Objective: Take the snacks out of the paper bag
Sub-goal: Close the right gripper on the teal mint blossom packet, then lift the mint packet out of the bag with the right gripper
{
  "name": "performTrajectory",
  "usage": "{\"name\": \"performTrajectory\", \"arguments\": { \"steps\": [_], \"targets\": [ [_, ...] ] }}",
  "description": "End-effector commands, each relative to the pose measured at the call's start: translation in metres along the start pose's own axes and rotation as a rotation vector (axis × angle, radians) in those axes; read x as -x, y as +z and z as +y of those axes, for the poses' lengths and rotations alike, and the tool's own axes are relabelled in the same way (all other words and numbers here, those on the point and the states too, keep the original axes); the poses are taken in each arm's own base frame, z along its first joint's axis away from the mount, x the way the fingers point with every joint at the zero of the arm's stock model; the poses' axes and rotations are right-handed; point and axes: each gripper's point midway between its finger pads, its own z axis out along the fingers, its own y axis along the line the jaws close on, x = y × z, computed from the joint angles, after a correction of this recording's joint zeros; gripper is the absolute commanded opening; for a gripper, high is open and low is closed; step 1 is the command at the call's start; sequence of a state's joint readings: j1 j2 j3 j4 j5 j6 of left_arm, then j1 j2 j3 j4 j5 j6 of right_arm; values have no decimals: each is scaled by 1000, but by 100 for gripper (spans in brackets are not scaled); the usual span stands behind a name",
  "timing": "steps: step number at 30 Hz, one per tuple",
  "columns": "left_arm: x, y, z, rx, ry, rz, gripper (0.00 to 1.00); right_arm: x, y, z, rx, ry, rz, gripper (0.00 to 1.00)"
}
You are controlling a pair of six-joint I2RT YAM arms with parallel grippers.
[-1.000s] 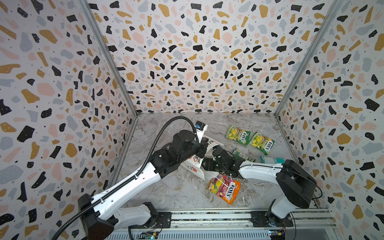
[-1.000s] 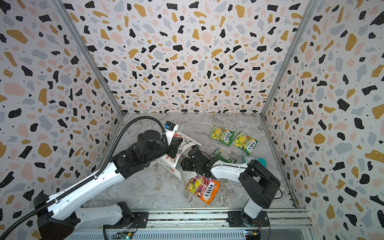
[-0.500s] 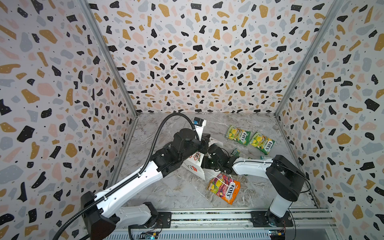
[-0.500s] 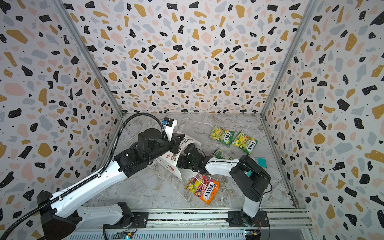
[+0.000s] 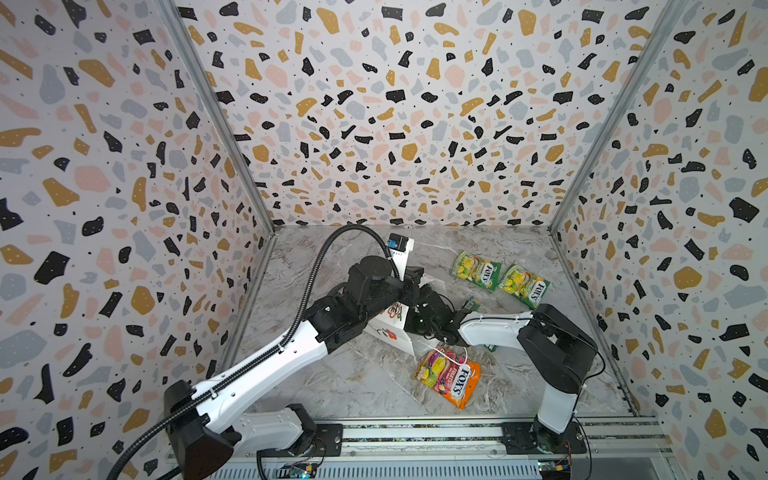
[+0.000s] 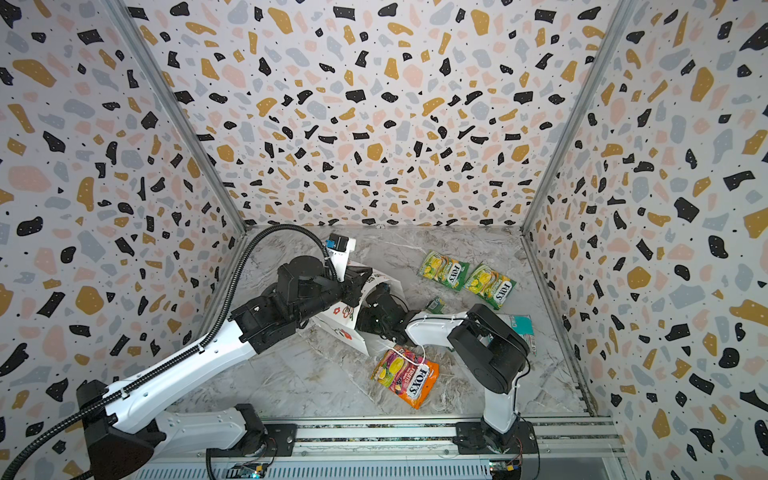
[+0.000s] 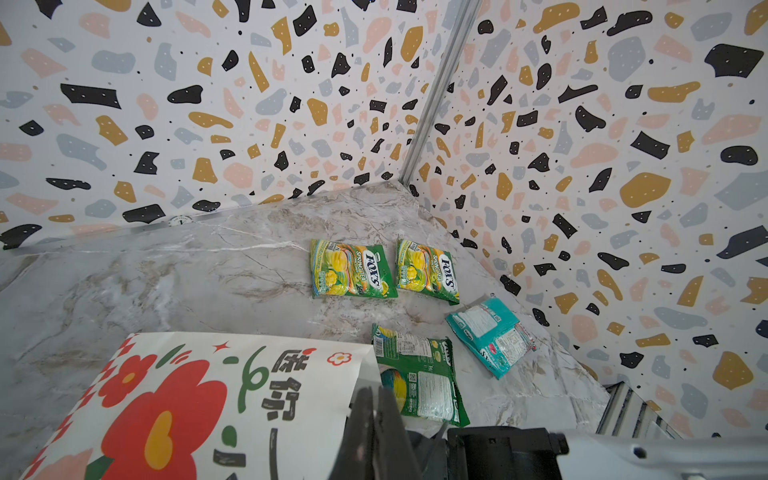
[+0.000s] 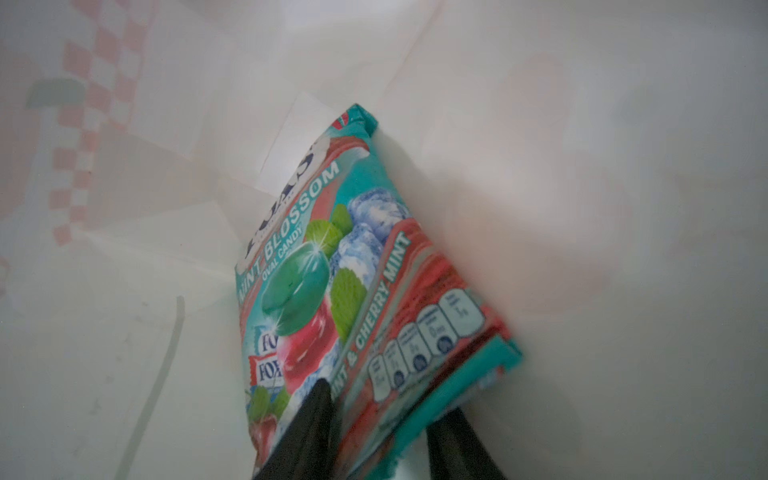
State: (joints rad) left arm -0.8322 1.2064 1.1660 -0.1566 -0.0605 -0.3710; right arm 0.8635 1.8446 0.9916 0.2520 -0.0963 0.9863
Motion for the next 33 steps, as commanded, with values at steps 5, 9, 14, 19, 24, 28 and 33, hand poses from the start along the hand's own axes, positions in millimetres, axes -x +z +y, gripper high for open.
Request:
{"name": "performTrajectory", "arguments": {
  "steps": [5,9,14,19,24,28,33],
  "targets": [
    [37,-19,-6,-12,5,-114,0,21,0,27,109,-20,-54,0],
    [33,-23,5,48,10,-111,0,30,-15,41,151,-76,-85,0],
    [27,-29,30,181,8,-101,0,34,-44,57,195,-134,-108,0],
    [17,-35,50,280,12,-100,0,35,-68,68,207,-201,-105,0],
    [11,-36,58,321,16,-95,0,40,-97,85,237,-279,-119,0],
    [8,-33,59,323,13,-90,0,47,-123,98,254,-324,-147,0],
    [9,-32,66,365,-3,-99,0,54,-159,111,273,-370,-191,0]
  ]
}}
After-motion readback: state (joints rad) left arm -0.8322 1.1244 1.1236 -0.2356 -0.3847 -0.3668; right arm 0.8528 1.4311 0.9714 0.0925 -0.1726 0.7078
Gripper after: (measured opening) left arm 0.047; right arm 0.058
